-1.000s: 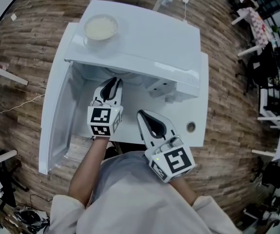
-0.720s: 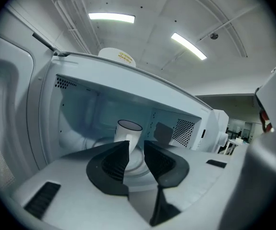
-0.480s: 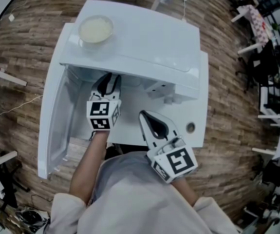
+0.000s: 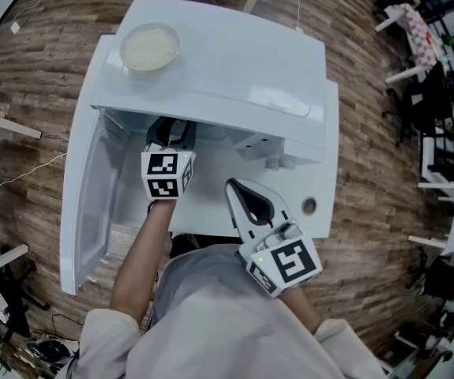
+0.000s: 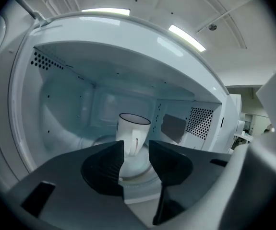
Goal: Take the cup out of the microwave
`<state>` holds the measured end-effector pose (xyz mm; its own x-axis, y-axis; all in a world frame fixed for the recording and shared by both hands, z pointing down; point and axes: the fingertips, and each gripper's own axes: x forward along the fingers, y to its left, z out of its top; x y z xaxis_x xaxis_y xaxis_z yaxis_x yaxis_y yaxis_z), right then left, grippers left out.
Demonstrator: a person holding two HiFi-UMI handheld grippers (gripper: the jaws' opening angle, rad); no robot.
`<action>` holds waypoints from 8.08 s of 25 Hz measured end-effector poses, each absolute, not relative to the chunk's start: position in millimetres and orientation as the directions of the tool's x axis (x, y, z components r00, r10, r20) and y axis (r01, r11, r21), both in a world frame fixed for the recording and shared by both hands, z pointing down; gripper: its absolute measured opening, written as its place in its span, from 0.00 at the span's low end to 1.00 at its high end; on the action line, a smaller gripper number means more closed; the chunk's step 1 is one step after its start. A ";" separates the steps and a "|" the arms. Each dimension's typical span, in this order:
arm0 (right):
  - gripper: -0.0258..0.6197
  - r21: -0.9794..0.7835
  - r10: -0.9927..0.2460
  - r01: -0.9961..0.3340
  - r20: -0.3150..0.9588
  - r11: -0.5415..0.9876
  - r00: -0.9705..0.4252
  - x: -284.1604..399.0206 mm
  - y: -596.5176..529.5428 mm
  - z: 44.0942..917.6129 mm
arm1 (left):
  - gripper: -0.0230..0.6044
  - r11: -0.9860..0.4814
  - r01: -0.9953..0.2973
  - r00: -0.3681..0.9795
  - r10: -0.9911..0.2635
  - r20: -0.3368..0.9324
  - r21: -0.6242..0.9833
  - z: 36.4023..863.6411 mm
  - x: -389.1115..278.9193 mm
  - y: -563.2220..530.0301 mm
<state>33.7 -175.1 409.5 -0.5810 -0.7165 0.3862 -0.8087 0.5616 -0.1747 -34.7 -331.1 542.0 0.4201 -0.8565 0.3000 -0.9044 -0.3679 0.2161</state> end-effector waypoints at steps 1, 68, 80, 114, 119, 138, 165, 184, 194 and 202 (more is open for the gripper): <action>0.08 -0.175 -0.717 -0.809 0.387 0.561 -0.580 34.3 -175.8 409.8 | 0.30 -0.370 -0.904 0.421 -0.856 0.301 0.212 542.9 -33.7 -333.2; 0.08 -0.212 -0.716 -0.818 0.400 0.535 -0.572 56.8 -171.0 421.9 | 0.14 -0.331 -0.928 0.367 -0.892 0.265 0.171 534.1 -31.9 -341.1; 0.08 -0.211 -0.712 -0.800 0.370 0.561 -0.597 48.3 -149.2 411.9 | 0.14 -0.319 -0.934 0.353 -0.897 0.265 0.163 527.9 -44.0 -312.7; 0.08 -0.196 -0.757 -0.808 0.282 0.556 -0.589 10.4 -108.0 377.4 | 0.14 -0.365 -0.898 0.423 -0.869 0.255 0.247 498.1 -66.3 -230.6; 0.08 -0.201 -0.762 -0.807 0.266 0.555 -0.590 6.5 -102.9 373.9 | 0.14 -0.372 -0.897 0.426 -0.869 0.251 0.237 491.0 -73.7 -221.8; 0.08 -0.219 -0.764 -0.796 0.226 0.564 -0.604 -16.4 -75.5 366.3 | 0.14 -0.448 -0.849 0.503 -0.847 0.171 0.281 432.5 -80.8 -170.8; 0.07 -0.148 -0.804 -0.830 0.208 0.538 -0.558 -5.6 -26.7 353.8 | 0.14 -0.509 -0.785 0.569 -0.817 0.089 0.352 380.4 -95.0 -76.5; 0.07 -0.102 -0.770 -0.791 0.183 0.603 -0.611 23.4 -33.9 312.5 | 0.14 -0.525 -0.750 0.594 -0.802 0.062 0.402 359.5 -89.0 -54.5; 0.07 -0.093 -0.745 -0.767 0.188 0.635 -0.640 21.9 -26.8 314.1 | 0.14 -0.538 -0.749 0.602 -0.797 0.057 0.387 350.7 -83.7 -50.0; 0.07 -0.102 -0.737 -0.760 0.193 0.642 -0.648 23.4 -21.6 317.9 | 0.14 -0.535 -0.741 0.608 -0.792 0.064 0.406 353.0 -78.5 -45.6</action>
